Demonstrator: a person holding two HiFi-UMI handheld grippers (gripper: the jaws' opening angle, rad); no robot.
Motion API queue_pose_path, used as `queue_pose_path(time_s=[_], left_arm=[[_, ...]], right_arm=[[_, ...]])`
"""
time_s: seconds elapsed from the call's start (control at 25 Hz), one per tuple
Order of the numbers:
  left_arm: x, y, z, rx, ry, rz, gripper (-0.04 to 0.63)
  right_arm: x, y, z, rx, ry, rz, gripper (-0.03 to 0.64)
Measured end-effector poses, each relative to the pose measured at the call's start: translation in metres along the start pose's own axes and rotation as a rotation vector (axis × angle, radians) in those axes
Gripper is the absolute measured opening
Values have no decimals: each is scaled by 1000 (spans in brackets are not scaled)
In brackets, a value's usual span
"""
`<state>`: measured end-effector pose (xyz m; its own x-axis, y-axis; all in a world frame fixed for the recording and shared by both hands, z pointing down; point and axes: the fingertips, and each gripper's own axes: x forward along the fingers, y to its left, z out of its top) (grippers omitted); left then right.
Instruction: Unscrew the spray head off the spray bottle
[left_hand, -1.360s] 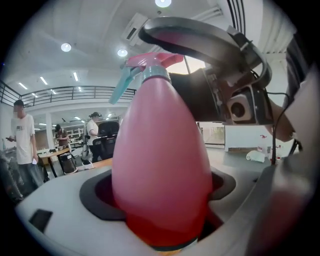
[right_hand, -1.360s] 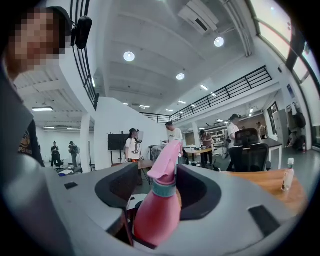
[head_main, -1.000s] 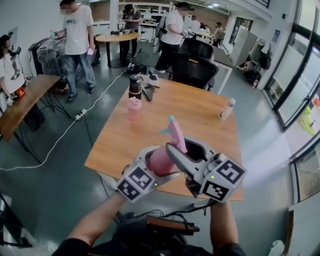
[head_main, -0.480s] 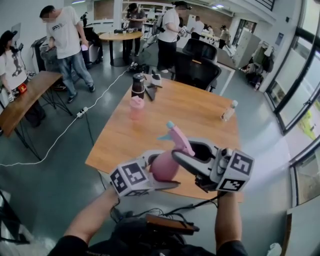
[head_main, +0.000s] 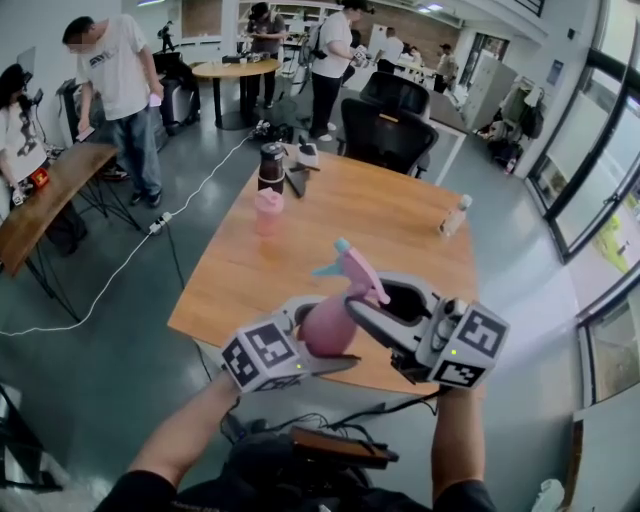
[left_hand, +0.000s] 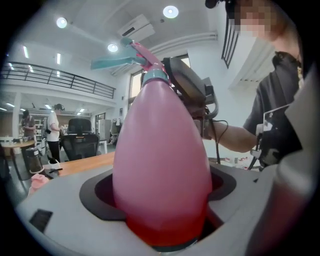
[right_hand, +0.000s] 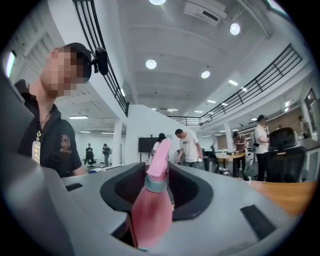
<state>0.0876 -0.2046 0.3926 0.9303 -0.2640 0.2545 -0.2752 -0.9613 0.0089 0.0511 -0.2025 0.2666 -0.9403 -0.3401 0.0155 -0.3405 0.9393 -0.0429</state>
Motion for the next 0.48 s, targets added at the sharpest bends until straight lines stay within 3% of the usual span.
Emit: queue_pose_path(time_s=[0.12,0.28,0.48], left_arm=[[-1,23,-4,-18,7,131,454],[-1,50,-16,-48,41,287,454],[3,57,-24,-48,64,312,454]], right_arm=[[-5,-11,-3,48,-15,-120,196],[-17,-19,-8,99,-27,-261,196],[-12,-6,-2,71,-11,-260,196]])
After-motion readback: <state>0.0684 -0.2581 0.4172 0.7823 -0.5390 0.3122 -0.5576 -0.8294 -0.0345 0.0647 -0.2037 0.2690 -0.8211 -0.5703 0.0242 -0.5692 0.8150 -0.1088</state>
